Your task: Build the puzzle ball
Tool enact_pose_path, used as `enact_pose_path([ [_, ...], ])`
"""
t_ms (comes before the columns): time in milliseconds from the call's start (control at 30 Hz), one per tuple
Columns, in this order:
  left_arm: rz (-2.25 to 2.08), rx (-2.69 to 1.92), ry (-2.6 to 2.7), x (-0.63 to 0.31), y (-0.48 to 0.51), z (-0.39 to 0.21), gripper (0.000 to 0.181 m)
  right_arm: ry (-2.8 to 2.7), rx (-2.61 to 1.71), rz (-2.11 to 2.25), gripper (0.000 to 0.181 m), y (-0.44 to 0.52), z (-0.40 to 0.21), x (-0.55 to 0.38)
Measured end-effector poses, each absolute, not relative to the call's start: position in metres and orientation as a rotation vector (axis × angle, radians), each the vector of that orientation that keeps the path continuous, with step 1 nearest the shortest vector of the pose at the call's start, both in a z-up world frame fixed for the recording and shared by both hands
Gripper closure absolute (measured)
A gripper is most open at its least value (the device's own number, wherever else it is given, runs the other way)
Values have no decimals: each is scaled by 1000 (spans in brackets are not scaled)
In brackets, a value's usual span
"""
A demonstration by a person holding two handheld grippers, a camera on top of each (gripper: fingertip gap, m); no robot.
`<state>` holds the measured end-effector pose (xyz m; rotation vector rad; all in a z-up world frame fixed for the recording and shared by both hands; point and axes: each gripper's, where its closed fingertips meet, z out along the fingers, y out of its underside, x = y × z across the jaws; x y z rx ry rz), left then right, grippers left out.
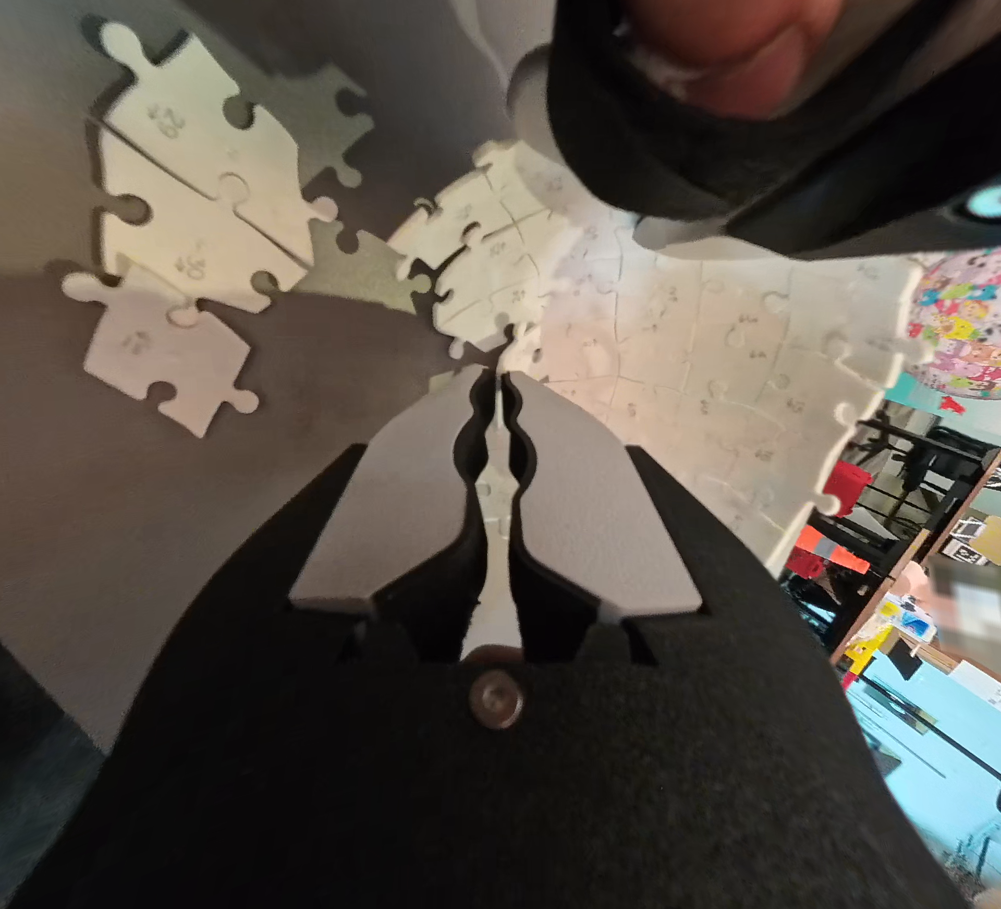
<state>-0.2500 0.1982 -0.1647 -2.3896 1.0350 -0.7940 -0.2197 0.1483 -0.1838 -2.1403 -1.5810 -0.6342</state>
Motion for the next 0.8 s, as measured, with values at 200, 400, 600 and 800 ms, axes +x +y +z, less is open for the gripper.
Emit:
enact_pose_path([
  [200, -786, -2389, 1037, -250, 199, -164, 178, -1605, -2170, -651, 178, 146, -191, -217],
  [400, -788, -2394, 1042, -249, 198, -164, 178, -1571, -2187, -628, 173, 148, -192, -217],
  [600, -779, -2402, 1030, -250, 199, -164, 179, -1551, -2184, -608, 172, 150, -189, -219],
  [800, -781, -2404, 1024, -250, 199, -164, 179, -1516, -2156, -570, 180, 150, -172, -222],
])
